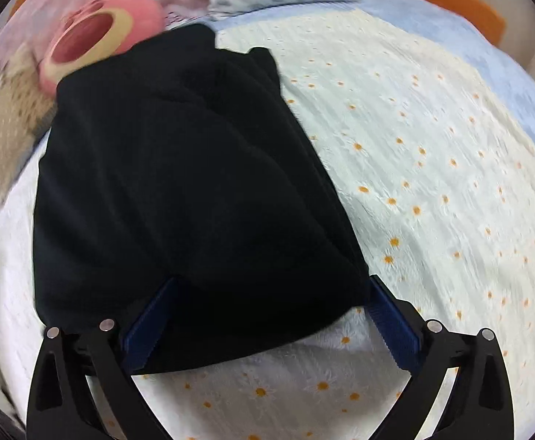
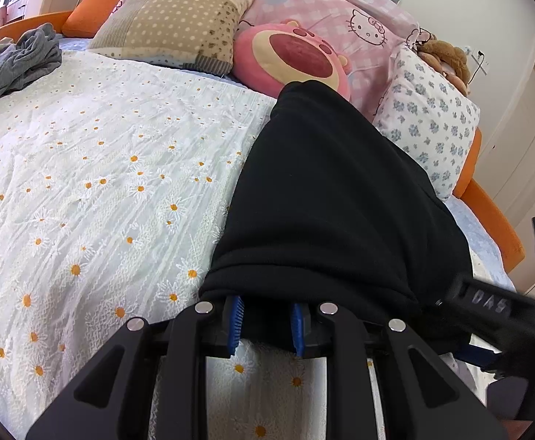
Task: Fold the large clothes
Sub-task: 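Open both tools, release the folded jacket and pull back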
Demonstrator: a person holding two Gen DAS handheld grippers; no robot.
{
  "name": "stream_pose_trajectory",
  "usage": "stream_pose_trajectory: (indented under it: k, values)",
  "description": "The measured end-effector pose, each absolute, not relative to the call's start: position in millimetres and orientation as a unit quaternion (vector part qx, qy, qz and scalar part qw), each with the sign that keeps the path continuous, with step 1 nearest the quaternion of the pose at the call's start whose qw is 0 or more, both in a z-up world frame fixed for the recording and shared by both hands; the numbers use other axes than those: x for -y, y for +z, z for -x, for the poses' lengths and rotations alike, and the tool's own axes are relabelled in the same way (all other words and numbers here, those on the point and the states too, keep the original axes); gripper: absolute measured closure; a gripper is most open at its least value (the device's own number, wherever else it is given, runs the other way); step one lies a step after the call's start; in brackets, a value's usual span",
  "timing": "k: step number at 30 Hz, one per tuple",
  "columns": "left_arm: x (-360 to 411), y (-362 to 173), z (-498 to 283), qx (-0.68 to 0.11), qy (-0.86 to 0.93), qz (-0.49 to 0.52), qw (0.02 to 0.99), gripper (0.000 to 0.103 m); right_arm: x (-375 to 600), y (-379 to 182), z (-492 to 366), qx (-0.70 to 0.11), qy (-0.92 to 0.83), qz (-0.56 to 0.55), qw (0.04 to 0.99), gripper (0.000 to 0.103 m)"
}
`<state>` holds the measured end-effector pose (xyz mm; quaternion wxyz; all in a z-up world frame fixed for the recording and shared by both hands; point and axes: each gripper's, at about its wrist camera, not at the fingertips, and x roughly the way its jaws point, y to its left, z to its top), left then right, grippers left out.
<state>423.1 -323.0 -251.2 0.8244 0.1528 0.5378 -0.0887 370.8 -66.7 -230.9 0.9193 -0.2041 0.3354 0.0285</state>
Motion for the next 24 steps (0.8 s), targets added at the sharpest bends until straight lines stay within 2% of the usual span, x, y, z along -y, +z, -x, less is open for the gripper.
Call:
stream_pose_trajectory:
  k: [2,6,12,13,14,16,19,24]
  values:
    - [311,-231,-417,-0.539,-0.119,-0.109,0.826,0.003,68,-230,-372,-0.338,0.033,0.201,0.919,0.081]
    - [272,-191,-405,-0.566,-0.197,0.039,0.8,0.003,67,-227,-374,-0.345,0.037,0.217,0.912,0.081]
    - [231,-132,-387,-0.535,-0.223,0.097,0.809,0.003,73,-218,-353,-0.34,0.067,0.263,0.9,0.081]
    - [223,-122,-385,-0.529,-0.225,0.107,0.811,0.003,76,-216,-348,-0.346,0.075,0.263,0.897,0.076]
    - [215,-112,-384,-0.525,-0.228,0.115,0.812,0.003,79,-215,-345,-0.356,0.077,0.266,0.893,0.053]
    - [202,-95,-378,-0.514,-0.229,0.125,0.817,0.003,89,-219,-332,-0.37,0.089,0.277,0.882,0.033]
    - [180,-71,-374,-0.493,-0.229,0.143,0.827,0.003,117,-219,-314,-0.37,0.104,0.253,0.888,0.034]
    - [143,-42,-364,-0.465,-0.213,0.146,0.847,0.003,196,-211,-311,-0.399,0.084,0.142,0.902,0.033]
